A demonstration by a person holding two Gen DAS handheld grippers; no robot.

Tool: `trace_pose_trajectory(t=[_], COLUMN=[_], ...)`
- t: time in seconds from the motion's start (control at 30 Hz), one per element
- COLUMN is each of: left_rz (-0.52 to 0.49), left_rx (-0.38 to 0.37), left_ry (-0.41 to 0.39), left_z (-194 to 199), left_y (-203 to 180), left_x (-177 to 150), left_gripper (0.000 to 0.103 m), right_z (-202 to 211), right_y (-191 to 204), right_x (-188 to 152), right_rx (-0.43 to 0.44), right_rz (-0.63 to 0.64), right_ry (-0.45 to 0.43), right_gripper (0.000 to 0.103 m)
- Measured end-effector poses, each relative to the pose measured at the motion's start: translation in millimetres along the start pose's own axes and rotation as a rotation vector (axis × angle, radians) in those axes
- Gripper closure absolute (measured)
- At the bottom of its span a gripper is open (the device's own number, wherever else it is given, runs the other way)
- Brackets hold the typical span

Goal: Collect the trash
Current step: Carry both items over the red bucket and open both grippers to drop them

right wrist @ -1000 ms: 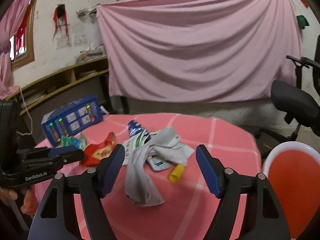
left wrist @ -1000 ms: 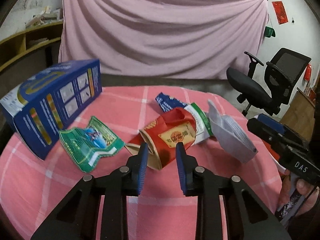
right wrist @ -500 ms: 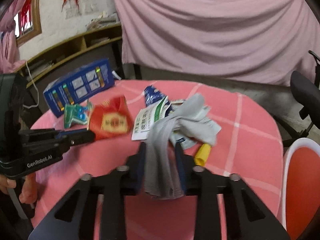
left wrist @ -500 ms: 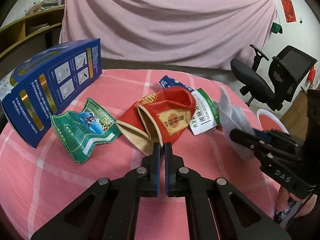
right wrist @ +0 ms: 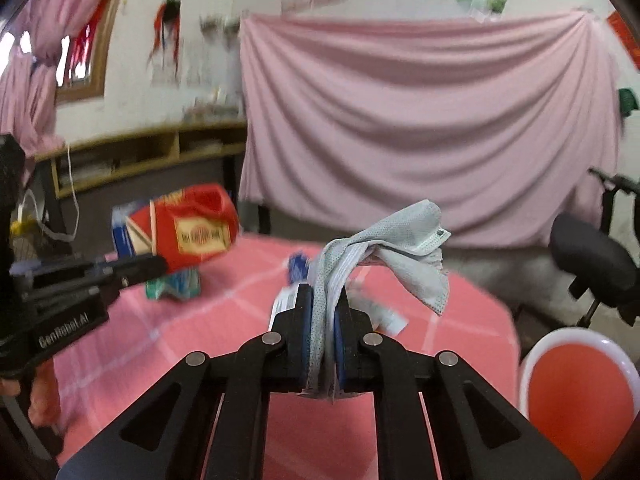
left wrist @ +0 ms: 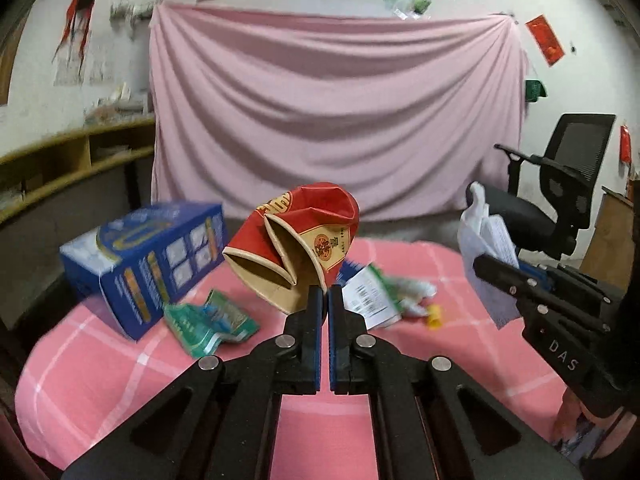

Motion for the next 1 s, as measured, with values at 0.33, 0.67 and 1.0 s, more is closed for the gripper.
trace_pose_trajectory(t=[0.33,0.67,1.0], left_rz=[-0.154,-0.219,-0.247], left_rx=[-0.084,-0.266,-0.389], left_ry=[-0.144,-0.113,-0.036], left_z=[17,-14,-59], left_y=[-75,-163,-248], left_x=[46,76,84], left_gripper=[0.102,0.102,0.102], right_z=[64,105,101], right_y=[-41,-132,-209], right_x=[13,3,-23], right_rx=[-0.137,-0.268,-0.297], right_rz=[0.038,-0.149,-0.426], right_ry=[-0.256,-0.243,-0.079], right_gripper=[0.095,0.095,0.093])
Point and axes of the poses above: each gripper's, at about its wrist camera, not at the fingertips, and z roughly against the way its jaws point, y to its left, x to its top, the point moved 2 cm from there along -z, roughly the way its jaws point, and after that the axes turned 5 degrees about -z, right-handed, at the moved point
